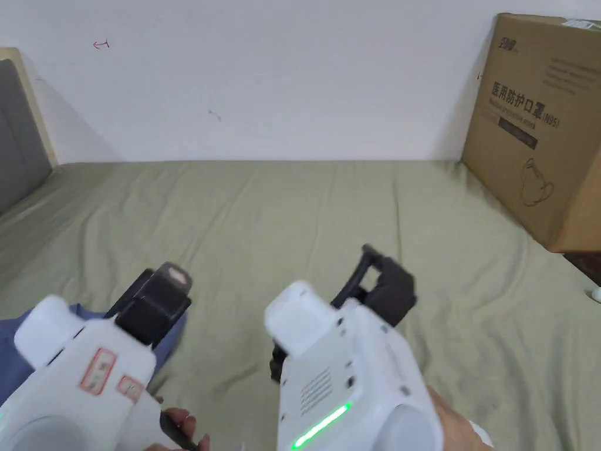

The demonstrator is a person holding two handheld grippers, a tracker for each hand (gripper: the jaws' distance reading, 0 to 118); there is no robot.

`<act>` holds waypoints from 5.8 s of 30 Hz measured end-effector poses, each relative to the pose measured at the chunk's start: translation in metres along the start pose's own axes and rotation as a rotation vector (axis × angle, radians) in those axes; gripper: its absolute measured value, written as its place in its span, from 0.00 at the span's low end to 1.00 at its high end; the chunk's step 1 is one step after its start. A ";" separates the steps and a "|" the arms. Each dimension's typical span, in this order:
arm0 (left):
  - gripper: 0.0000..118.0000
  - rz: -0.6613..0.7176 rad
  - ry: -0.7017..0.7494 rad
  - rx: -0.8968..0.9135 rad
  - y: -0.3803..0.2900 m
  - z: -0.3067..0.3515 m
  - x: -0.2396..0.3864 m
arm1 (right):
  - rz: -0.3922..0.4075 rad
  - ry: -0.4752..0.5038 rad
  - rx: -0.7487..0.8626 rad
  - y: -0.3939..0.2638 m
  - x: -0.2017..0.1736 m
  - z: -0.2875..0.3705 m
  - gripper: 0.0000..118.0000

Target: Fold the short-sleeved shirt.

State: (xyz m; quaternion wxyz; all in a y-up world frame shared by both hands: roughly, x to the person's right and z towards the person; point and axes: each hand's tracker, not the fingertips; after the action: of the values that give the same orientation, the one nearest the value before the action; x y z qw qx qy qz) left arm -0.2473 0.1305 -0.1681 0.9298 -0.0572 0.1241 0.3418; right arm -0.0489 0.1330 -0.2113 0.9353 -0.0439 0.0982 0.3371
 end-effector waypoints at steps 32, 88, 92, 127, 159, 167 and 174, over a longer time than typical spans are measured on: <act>0.00 -0.703 -0.054 0.051 -0.018 0.025 0.072 | -0.691 -0.130 -0.065 -0.045 0.070 0.016 0.00; 0.95 -0.304 0.501 -0.638 0.001 -0.132 -0.200 | -0.594 0.568 -0.204 0.018 -0.097 -0.057 0.00; 0.88 -0.441 0.542 -0.753 -0.037 -0.147 -0.200 | -0.591 0.573 -0.234 0.012 -0.102 -0.062 0.00; 0.06 -0.260 -0.430 -0.734 -0.029 -0.158 0.190 | -0.827 0.033 -0.233 -0.078 0.139 -0.015 0.00; 0.00 -0.623 -0.016 -0.881 -0.150 -0.133 0.084 | -0.790 0.143 -0.396 -0.120 0.110 -0.030 0.00; 0.00 -0.541 0.050 -0.945 -0.130 -0.173 0.021 | -0.777 0.228 -0.465 -0.127 0.077 -0.063 0.00; 0.87 -0.536 0.134 -0.851 -0.077 -0.272 0.020 | -0.774 0.254 -0.517 -0.136 0.068 -0.094 0.00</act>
State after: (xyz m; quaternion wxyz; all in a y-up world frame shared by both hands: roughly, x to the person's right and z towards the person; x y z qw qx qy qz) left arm -0.2344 0.0324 -0.4333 0.8692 -0.4825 0.0143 0.1072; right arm 0.0747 0.0566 -0.3158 0.9312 -0.3490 0.1010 -0.0302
